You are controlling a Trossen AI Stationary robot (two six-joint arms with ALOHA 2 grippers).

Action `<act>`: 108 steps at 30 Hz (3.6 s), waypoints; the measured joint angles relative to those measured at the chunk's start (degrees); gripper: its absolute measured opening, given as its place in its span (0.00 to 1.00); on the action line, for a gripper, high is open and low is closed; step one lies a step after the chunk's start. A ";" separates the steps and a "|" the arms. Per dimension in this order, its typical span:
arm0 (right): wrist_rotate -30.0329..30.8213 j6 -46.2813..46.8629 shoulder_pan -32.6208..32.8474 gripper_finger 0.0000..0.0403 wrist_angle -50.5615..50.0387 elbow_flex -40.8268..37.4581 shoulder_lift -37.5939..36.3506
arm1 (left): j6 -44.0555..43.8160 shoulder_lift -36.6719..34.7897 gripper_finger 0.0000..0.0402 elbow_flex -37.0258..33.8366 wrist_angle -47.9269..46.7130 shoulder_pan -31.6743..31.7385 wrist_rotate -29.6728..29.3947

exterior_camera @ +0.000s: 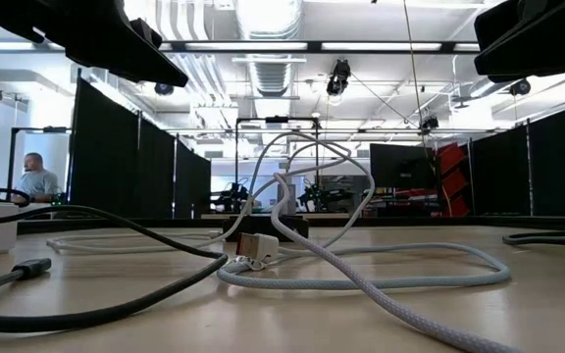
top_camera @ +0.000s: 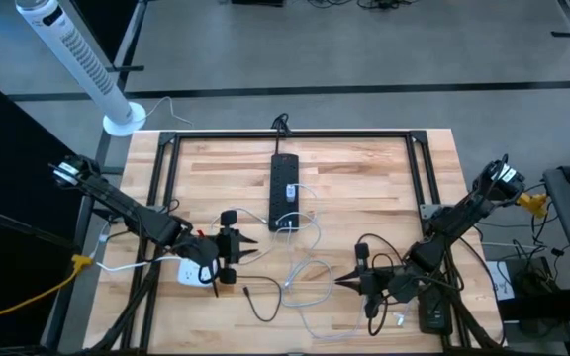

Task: Insert USB
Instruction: Return to Home Position

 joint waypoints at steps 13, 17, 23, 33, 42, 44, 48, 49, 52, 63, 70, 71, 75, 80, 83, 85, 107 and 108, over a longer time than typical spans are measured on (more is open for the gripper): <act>0.02 0.02 0.00 0.02 0.00 -0.02 0.00 | -0.15 -0.02 0.19 0.00 -0.19 0.00 0.00; 0.00 0.02 0.00 0.02 0.00 -0.02 0.00 | -0.31 -0.02 0.19 0.00 -0.26 0.00 0.00; 0.02 0.02 0.00 0.02 0.00 -0.02 0.00 | -1.05 -0.04 0.19 0.00 -1.10 0.00 -0.02; 0.02 0.02 0.00 0.02 0.00 -0.02 0.00 | -1.46 -0.04 0.19 0.00 -1.43 0.00 -0.04; 0.02 0.04 -0.02 0.02 0.00 -0.02 0.00 | -1.46 -0.04 0.19 0.00 -1.43 0.00 -0.07; 0.02 0.02 0.00 0.02 0.00 -0.02 0.00 | -1.46 -0.04 0.19 0.00 -1.43 0.00 -0.09; 0.02 0.04 0.00 0.02 0.00 -0.02 0.00 | -1.46 -0.04 0.19 0.00 -1.43 0.00 -0.10; 0.02 0.04 0.00 0.02 0.00 -0.02 0.00 | -1.46 -0.04 0.19 0.00 -1.43 0.00 -0.11; 0.02 0.04 0.00 0.02 0.00 -0.02 0.00 | -1.46 -0.04 0.19 0.00 -1.43 0.00 -0.11; 0.02 0.02 -0.02 0.02 0.00 -0.02 0.00 | -1.46 -0.04 0.19 0.00 -1.43 0.00 -0.11; 0.02 0.04 -0.01 0.02 0.00 -0.02 0.00 | -1.46 -0.04 0.19 0.00 -1.43 0.00 -0.13; 0.02 0.04 -0.02 0.02 0.00 -0.02 0.00 | -1.46 -0.04 0.19 0.00 -1.43 0.00 -0.13; 0.02 0.04 0.00 0.02 0.00 -0.02 0.00 | -1.45 -0.04 0.19 0.00 -1.43 0.00 -0.13; 0.06 -0.17 -0.02 0.02 0.16 -0.02 0.00 | -1.46 -0.04 0.19 0.00 -1.43 0.00 -0.13; 0.09 -0.92 0.12 0.02 0.50 -0.02 -0.38 | -1.44 -0.04 0.19 0.00 -1.43 0.00 -0.13; 0.09 -1.06 0.17 0.02 0.52 0.02 -1.20 | -1.44 -0.04 0.19 0.00 -1.43 0.00 -0.13; 9.51 -14.93 14.54 0.02 -6.12 1.68 -29.39 | -1.41 -0.22 0.19 -0.02 1.92 0.00 -0.17; 9.51 -15.37 15.12 0.02 -6.08 1.68 -29.77 | -1.22 -0.27 0.19 -0.01 2.93 0.00 -0.16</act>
